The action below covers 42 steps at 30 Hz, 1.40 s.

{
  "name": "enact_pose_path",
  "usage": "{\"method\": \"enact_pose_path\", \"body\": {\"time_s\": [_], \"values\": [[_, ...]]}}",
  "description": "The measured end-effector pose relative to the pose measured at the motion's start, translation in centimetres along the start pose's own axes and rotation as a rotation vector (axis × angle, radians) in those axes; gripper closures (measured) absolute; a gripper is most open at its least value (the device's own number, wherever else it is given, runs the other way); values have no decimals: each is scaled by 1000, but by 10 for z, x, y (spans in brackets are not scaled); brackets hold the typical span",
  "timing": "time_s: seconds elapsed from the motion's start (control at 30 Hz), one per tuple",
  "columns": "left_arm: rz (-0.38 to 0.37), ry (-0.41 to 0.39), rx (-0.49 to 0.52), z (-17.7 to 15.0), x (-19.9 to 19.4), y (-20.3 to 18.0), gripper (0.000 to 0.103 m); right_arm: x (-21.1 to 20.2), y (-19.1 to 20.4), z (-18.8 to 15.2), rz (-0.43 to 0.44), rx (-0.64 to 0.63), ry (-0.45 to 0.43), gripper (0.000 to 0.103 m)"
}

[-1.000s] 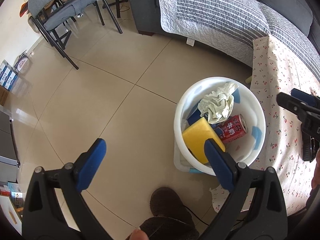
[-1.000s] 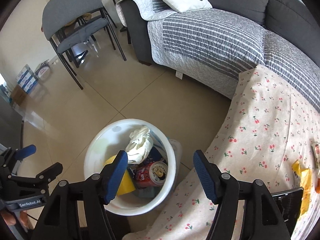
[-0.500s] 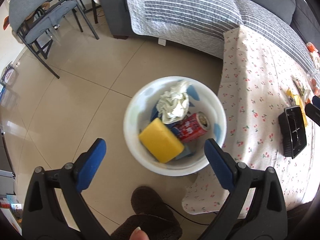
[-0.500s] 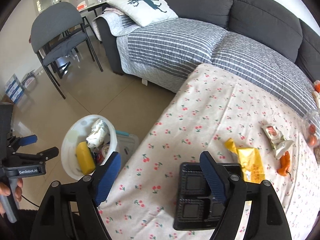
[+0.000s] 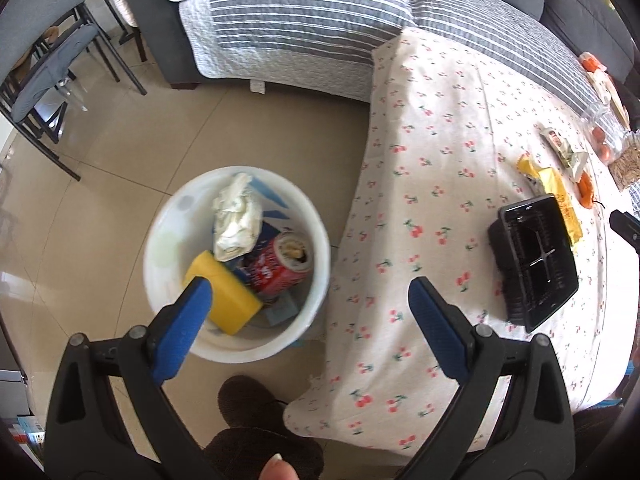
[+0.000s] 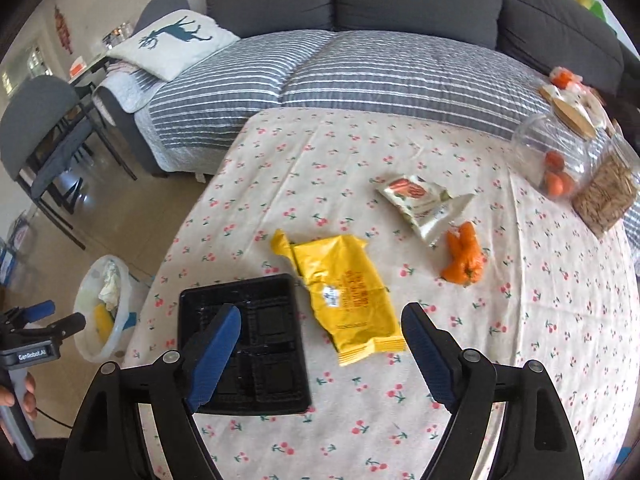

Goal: Collect trash
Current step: 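Move both grippers back over the table toward the tray and bag, then grasp the black plastic tray with the left gripper while the right gripper grasps the yellow snack bag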

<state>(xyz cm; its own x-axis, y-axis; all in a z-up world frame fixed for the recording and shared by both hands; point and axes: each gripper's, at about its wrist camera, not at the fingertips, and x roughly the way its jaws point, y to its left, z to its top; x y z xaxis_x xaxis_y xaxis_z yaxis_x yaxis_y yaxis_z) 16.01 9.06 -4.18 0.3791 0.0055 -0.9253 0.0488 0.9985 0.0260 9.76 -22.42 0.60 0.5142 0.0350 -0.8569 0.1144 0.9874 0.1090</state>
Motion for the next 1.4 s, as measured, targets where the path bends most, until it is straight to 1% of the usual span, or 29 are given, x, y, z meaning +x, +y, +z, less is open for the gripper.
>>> {"method": "enact_pose_path", "body": {"time_s": [0.2, 0.33, 0.43, 0.57, 0.7, 0.73, 0.77, 0.8, 0.83, 0.87, 0.9, 0.93, 1.0, 1.1, 1.17, 1.4], "values": [[-32, 0, 7, 10, 2, -29, 5, 20, -33, -2, -37, 49, 62, 19], [-53, 5, 8, 16, 5, -45, 5, 38, -36, -1, -49, 39, 102, 19], [-63, 6, 6, 20, 7, -55, 5, 54, -32, -1, -43, 23, 138, 22], [-78, 12, 2, 24, 9, -64, 5, 74, -24, -1, -20, -2, 184, 33], [-85, 19, 6, 26, 12, -69, 5, 93, -22, -2, -17, -4, 222, 47], [-85, 20, 7, 26, 12, -70, 5, 95, -22, -2, -22, -6, 223, 48], [-88, 23, 8, 26, 13, -70, 5, 95, -20, -2, -33, -22, 215, 53], [-93, 26, 8, 26, 13, -70, 5, 94, -17, -1, -30, -38, 212, 66], [-99, 29, 7, 26, 14, -70, 5, 93, -16, -1, -28, -47, 209, 70], [-106, 32, 6, 26, 15, -71, 5, 93, -14, -2, -26, -60, 209, 79], [-115, 36, 6, 26, 15, -72, 5, 92, -12, -3, -24, -70, 208, 85], [-129, 43, 5, 25, 17, -74, 5, 90, -12, -4, -11, -73, 208, 88], [-170, 62, 2, 24, 19, -78, 5, 85, -14, -5, 3, -69, 204, 95], [-242, 88, -2, 19, 21, -87, 5, 70, -23, -7, 6, -57, 188, 97], [-267, 97, 6, 16, 22, -96, 5, 59, -30, -9, 10, -46, 172, 98], [-273, 119, 85, 5, 26, -137, 5, 23, -52, -18, 11, -11, 114, 98]]}}
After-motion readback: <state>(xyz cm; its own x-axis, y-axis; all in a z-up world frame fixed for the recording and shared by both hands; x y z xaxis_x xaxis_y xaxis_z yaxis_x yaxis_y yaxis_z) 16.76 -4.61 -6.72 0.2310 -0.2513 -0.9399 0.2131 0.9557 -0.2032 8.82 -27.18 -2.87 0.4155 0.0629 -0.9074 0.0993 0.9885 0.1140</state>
